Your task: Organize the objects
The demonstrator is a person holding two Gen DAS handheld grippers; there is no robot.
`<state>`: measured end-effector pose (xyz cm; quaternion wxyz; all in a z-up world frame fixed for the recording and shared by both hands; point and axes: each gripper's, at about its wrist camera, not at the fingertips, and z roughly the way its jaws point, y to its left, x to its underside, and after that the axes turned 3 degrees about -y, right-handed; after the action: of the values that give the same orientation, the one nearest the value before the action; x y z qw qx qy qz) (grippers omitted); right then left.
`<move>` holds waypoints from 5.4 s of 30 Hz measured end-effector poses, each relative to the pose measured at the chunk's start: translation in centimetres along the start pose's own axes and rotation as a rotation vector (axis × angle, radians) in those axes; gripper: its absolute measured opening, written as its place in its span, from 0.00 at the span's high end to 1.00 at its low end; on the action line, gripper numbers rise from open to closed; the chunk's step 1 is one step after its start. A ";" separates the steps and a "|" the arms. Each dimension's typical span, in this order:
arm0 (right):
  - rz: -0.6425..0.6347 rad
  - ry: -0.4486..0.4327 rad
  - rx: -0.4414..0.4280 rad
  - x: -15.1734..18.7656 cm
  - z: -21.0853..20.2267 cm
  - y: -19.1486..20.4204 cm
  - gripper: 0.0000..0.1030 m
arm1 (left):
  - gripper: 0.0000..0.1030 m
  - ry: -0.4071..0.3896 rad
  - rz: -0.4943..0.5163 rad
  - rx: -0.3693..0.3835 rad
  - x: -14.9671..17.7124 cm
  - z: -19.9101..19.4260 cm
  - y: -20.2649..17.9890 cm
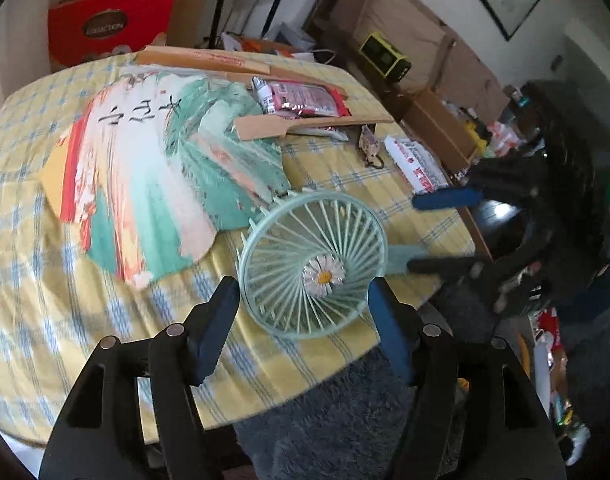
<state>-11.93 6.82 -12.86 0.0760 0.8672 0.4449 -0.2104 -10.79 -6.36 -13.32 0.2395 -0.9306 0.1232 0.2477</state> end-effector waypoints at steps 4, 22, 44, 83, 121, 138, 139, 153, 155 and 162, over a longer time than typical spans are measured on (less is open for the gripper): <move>-0.078 0.045 0.033 1.3 1.9 0.8 0.58 | 0.37 -0.021 -0.048 0.082 -1.0 0.9 1.6; -0.184 0.049 0.147 3.1 0.7 1.8 0.71 | 0.46 -0.043 0.235 0.017 -0.3 -0.4 -4.3; -0.088 -0.082 0.235 4.6 -8.8 1.6 0.71 | 0.46 -0.184 0.348 0.034 -2.7 -6.4 -10.7; 0.107 -0.117 0.425 13.1 -18.3 -4.1 0.71 | 0.46 -0.239 0.547 0.142 -5.3 -2.6 -23.9; 0.342 -0.030 0.353 25.8 -10.8 -16.2 0.71 | 0.46 -0.004 0.657 0.128 -5.6 16.7 -32.0; 0.510 0.047 0.193 30.9 -3.3 -20.8 0.71 | 0.46 0.224 0.617 0.084 -4.7 26.5 -32.5; 0.521 0.055 0.185 31.1 -3.1 -21.0 0.71 | 0.46 0.240 0.603 0.084 -4.8 27.2 -32.6; 0.771 0.130 0.135 33.1 -1.1 -24.7 0.93 | 0.64 0.474 0.371 0.061 -5.8 32.0 -30.5; 0.761 0.134 0.142 33.0 -1.5 -24.3 0.93 | 0.64 0.466 0.365 0.072 -5.9 31.1 -30.2; 0.798 0.100 0.182 33.2 -4.6 -22.8 0.92 | 0.63 0.375 0.377 0.077 -5.8 25.7 -29.6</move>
<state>-11.80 46.33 -21.79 0.0527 0.9840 0.0567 -0.1605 -15.74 32.66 -18.49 0.1975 -0.9110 0.3462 0.1062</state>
